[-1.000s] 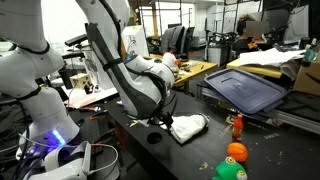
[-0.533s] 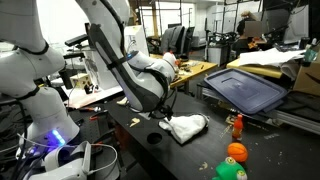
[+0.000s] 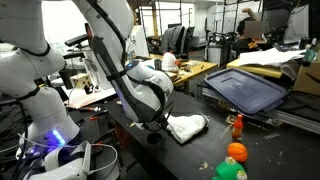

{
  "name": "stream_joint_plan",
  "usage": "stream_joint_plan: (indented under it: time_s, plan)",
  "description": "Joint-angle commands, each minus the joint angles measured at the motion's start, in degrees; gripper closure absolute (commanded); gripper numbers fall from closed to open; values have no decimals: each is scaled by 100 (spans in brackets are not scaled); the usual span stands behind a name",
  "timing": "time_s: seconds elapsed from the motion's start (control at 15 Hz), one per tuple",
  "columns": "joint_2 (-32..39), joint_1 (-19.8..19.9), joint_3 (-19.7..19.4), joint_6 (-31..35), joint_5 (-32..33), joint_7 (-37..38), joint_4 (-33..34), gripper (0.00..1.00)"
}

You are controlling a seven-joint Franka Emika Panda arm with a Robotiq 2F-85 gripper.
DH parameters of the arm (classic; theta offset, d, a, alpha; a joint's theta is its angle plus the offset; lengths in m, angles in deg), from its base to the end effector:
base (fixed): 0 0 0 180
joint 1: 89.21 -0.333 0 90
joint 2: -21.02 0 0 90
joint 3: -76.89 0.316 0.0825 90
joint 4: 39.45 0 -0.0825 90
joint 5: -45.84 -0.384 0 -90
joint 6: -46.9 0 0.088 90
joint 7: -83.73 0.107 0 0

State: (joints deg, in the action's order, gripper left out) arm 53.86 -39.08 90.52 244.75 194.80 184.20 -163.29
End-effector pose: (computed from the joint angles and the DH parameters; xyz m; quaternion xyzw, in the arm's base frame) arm 0.3729 -0.1885 0.1401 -0.9822 -0.0967 -0.1533 0.0498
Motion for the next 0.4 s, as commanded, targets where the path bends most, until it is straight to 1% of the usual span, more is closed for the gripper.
stream_joint_plan:
  time_s: [0.0, 0.07, 0.13, 0.2, 0.33]
  plan:
    - [81, 271, 257, 0, 0, 114, -158, 0]
    - [112, 429, 413, 0, 0, 88, -205, 0]
    - [173, 565, 578, 0, 0, 68, -393, 0]
    - [251, 261, 292, 2, 0, 8, -98, 0]
    - [299, 437, 471, 2, 0, 8, -243, 0]
